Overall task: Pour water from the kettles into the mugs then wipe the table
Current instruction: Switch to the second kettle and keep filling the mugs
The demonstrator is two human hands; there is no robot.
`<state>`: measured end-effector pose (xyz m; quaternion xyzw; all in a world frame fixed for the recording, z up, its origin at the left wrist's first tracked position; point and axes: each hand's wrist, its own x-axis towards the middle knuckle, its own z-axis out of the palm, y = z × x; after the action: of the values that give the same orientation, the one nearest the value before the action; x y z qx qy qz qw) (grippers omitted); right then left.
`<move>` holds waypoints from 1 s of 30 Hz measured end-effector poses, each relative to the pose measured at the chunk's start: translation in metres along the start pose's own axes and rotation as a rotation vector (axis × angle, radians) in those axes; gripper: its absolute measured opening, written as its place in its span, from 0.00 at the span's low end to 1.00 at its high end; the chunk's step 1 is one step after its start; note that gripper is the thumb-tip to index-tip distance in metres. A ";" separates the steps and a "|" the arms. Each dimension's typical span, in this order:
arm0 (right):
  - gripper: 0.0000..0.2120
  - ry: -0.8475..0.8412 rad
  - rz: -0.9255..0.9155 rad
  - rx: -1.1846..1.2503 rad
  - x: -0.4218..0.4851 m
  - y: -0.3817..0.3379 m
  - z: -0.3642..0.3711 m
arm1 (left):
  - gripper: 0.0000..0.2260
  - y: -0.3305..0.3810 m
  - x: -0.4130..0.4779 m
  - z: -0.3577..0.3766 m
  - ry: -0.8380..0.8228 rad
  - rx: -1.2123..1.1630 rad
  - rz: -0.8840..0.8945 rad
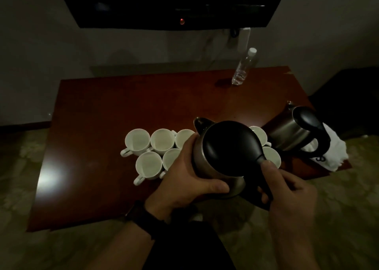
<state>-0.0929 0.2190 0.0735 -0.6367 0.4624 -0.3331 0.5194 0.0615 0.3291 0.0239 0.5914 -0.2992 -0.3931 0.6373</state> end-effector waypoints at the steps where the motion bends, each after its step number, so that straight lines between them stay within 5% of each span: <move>1: 0.25 -0.003 -0.007 0.004 0.003 0.000 -0.002 | 0.48 0.000 0.001 0.002 0.000 0.005 0.003; 6: 0.35 -0.055 -0.006 -0.006 0.028 0.005 -0.013 | 0.48 -0.008 0.013 0.016 0.038 0.019 0.004; 16: 0.24 -0.378 -0.114 -0.132 0.120 0.011 -0.039 | 0.43 -0.030 0.044 0.073 0.344 0.039 0.008; 21: 0.31 -0.491 -0.141 -0.152 0.148 0.018 -0.037 | 0.41 -0.033 0.052 0.086 0.457 0.055 -0.007; 30: 0.29 -0.622 -0.195 -0.129 0.174 0.010 -0.033 | 0.45 -0.040 0.061 0.097 0.552 0.018 -0.085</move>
<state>-0.0639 0.0447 0.0618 -0.7808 0.2388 -0.1408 0.5598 0.0051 0.2270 -0.0093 0.6936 -0.0928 -0.2409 0.6725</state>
